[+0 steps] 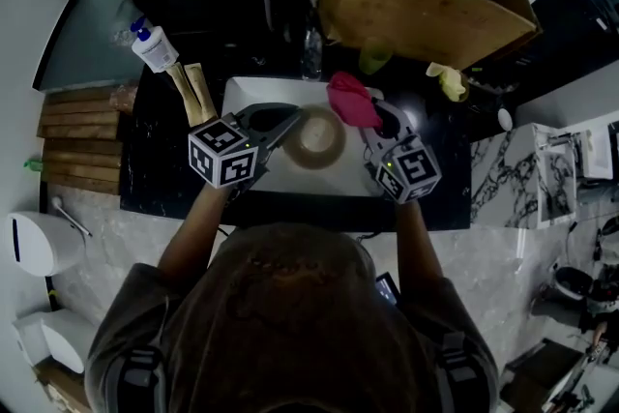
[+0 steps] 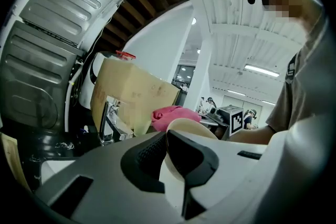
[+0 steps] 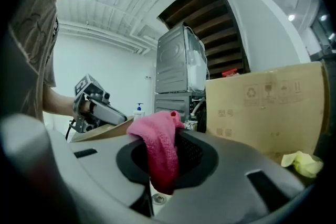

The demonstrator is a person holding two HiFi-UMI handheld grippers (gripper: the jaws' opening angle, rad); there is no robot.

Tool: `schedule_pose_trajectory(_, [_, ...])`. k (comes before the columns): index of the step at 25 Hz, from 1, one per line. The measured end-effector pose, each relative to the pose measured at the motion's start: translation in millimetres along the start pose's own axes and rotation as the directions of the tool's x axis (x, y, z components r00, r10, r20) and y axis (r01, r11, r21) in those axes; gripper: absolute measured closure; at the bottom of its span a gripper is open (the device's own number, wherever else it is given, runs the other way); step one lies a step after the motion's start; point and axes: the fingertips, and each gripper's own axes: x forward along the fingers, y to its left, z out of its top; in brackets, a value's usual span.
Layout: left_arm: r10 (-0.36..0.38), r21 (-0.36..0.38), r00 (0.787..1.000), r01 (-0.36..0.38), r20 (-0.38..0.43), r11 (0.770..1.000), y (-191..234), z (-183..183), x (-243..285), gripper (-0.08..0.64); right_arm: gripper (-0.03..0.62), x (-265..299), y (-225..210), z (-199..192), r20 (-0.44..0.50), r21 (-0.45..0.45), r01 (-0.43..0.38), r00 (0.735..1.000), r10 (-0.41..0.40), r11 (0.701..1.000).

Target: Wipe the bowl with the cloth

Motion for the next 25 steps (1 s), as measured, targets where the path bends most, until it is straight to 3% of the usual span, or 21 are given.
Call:
schedule_pose_trajectory(5, [-0.061, 0.001, 0.992, 0.062, -0.106, 0.998, -4.7, -10.4, 12.1, 0.535, 0.549, 16.9, 12.6, -0.5, -0.031, -0.050, -0.109, 0.994, 0.107, 0.993])
schedule_pose_trajectory(11, [-0.114, -0.065, 0.982, 0.106, -0.149, 0.992, -4.4, -18.3, 17.0, 0.535, 0.549, 25.3, 28.0, -5.2, -0.053, -0.056, -0.246, 0.969, 0.243, 0.968])
schedule_pose_trajectory(25, [0.016, -0.109, 0.993, -0.028, -0.113, 0.994, 26.4, -21.0, 14.7, 0.532, 0.549, 22.4, 25.1, -19.6, -0.092, -0.022, -0.283, 0.956, 0.280, 0.959])
